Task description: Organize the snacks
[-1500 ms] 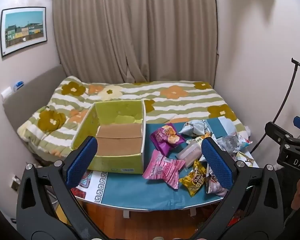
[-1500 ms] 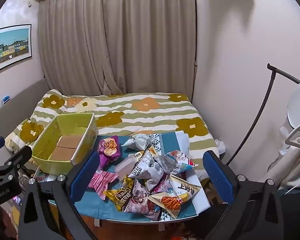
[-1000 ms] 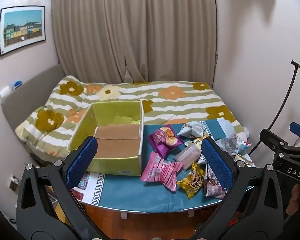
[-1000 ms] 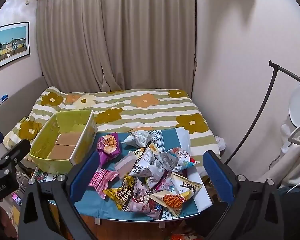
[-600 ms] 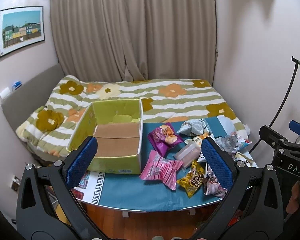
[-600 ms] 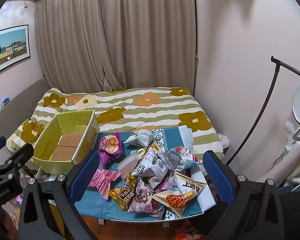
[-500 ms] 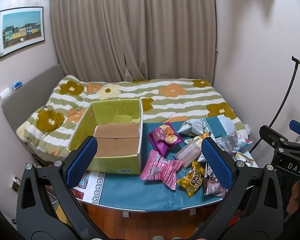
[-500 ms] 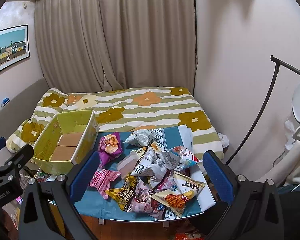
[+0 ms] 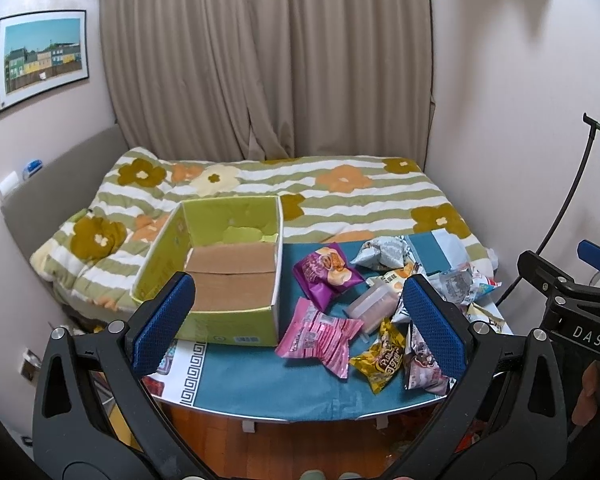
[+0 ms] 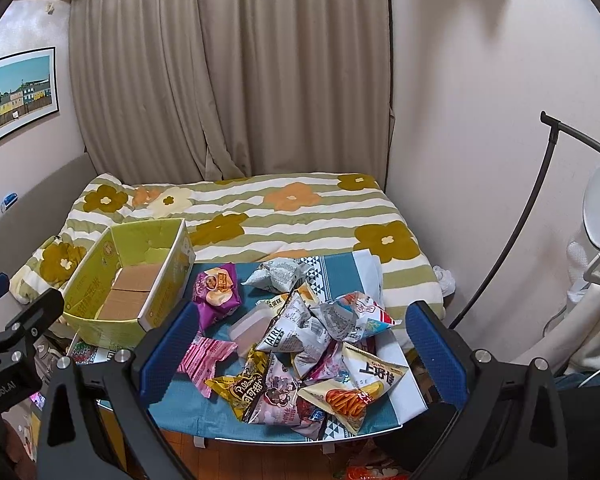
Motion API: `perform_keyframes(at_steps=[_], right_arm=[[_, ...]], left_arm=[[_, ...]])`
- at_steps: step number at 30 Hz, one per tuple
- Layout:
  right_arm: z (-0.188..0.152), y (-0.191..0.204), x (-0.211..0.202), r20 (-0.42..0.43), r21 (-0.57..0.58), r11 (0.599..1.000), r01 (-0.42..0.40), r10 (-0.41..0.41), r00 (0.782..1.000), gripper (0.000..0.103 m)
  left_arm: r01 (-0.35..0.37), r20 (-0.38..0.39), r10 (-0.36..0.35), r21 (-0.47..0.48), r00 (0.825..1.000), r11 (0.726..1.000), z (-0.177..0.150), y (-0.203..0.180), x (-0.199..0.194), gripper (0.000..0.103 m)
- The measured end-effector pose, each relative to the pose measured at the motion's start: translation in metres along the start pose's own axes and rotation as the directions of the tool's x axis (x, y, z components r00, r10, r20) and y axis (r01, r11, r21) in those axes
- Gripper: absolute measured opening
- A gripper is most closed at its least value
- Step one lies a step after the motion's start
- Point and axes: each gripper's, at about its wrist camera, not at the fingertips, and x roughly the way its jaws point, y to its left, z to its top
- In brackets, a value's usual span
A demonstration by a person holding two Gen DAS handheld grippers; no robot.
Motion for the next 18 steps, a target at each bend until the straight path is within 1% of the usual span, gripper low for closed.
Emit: perform_keyframes(at_steps=[18], right_arm=[[-0.0013, -0.0021, -0.0011, -0.006, 0.004, 1.000, 0.003, -0.003, 1.000, 0.103]], left_arm=[[0.004, 0.000, -0.004, 0.004, 1.000, 1.000, 0.0038, 0.0008, 0.0019, 0.103]])
